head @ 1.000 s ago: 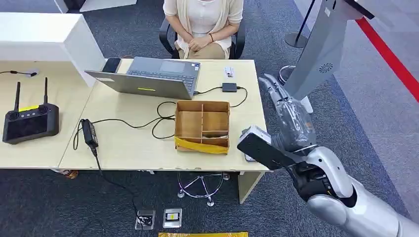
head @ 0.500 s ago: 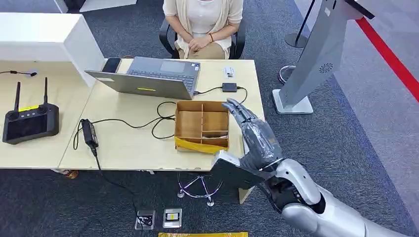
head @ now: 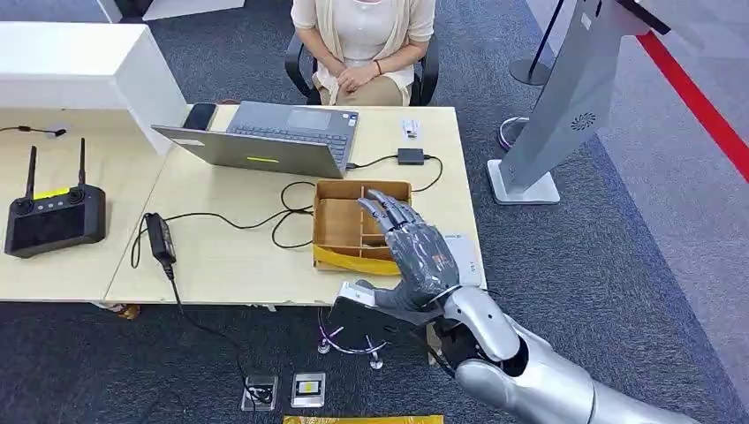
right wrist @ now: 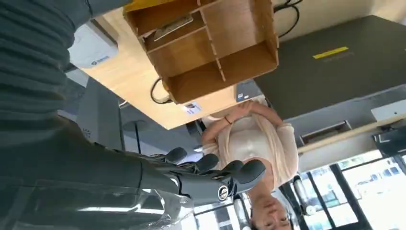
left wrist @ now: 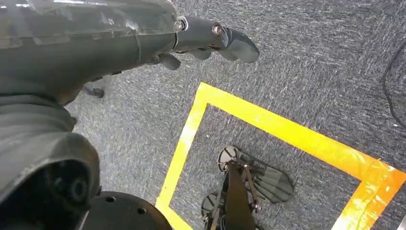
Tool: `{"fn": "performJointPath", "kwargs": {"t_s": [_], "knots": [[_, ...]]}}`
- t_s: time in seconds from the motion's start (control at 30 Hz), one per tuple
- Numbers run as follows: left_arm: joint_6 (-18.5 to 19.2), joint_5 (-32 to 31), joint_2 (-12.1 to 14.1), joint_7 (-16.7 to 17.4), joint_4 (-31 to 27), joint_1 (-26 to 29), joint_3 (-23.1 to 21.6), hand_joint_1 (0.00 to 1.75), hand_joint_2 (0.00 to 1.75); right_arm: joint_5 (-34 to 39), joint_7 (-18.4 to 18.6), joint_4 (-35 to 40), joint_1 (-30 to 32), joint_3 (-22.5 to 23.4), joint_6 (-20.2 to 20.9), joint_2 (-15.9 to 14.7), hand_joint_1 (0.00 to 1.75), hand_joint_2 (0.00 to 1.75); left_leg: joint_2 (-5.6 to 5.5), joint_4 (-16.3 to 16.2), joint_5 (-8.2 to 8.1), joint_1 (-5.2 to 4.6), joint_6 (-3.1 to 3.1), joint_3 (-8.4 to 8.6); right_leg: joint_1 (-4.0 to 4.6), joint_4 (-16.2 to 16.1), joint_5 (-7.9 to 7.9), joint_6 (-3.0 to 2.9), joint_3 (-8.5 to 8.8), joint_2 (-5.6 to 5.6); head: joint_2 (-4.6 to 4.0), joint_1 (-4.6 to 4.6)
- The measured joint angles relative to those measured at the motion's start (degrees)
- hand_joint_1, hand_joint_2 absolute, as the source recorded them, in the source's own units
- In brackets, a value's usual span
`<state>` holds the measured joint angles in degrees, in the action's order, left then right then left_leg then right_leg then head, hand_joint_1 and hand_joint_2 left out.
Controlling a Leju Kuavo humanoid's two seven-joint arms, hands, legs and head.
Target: Pass the card to the sensor for recognition and then transmit it.
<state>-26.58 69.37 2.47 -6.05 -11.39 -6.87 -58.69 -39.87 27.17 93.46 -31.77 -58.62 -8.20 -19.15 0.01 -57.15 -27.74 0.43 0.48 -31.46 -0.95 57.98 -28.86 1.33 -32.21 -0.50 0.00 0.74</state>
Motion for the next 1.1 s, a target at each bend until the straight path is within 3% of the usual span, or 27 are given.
{"fn": "performJointPath", "kwargs": {"t_s": [1.1], "knots": [[0.13,-2.84,-0.17,3.08,0.0,-1.62,-1.27,0.0,0.0,-0.77,0.7,-20.74,-3.96,-1.2,2.08,10.1,0.0,1.75,0.01,0.0,0.0,0.0,-0.01,0.02,0.0,0.0,0.0,0.0,-0.01,0.04,0.0,0.02]]}}
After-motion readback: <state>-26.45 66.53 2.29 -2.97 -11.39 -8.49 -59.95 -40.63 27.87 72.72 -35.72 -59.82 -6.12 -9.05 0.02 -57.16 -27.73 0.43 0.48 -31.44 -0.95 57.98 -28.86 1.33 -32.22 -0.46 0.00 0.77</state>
